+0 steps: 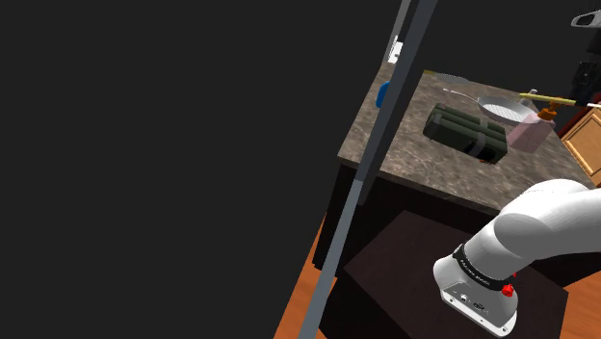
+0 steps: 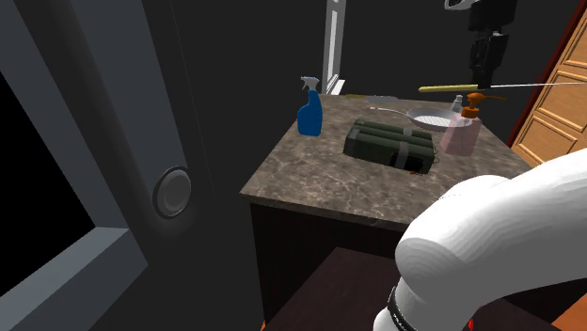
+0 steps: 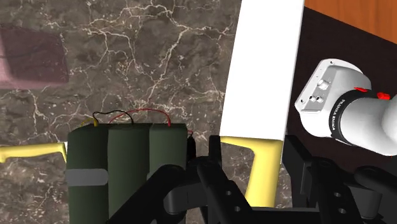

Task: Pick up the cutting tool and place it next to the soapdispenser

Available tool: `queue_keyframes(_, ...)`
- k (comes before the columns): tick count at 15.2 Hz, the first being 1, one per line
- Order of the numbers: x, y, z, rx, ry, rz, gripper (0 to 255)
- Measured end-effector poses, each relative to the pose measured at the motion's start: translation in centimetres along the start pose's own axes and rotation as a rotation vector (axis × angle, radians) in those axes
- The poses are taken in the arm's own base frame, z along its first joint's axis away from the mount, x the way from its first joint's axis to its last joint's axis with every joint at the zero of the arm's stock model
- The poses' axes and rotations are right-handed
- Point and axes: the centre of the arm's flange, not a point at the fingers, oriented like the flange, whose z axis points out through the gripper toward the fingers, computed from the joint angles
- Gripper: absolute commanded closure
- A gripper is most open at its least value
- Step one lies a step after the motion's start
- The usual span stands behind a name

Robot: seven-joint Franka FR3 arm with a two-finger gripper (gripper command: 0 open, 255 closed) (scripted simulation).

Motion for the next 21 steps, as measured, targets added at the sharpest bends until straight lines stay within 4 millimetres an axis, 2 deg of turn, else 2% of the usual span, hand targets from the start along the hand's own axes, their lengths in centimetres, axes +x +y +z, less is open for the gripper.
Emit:
queue_keyframes(3,-3.7,0.2,0.2,0.0,0.0,0.0,255)
queue_keyframes(5,-6.8,1.0,1.2,0.0,0.001,0.0,255)
queue_keyframes(6,-7.9,1.2,0.8,0.0,0.0,0.0,255)
queue_keyframes(13,-16.9,3.1,2.2,0.0,0.0,-0.001,255)
queue_keyframes(16,-17.9,3.5,3.6,0.0,0.0,-0.001,255)
queue_keyframes(21,-17.6,4.0,6.2,0.001,-0.001,-0.001,255)
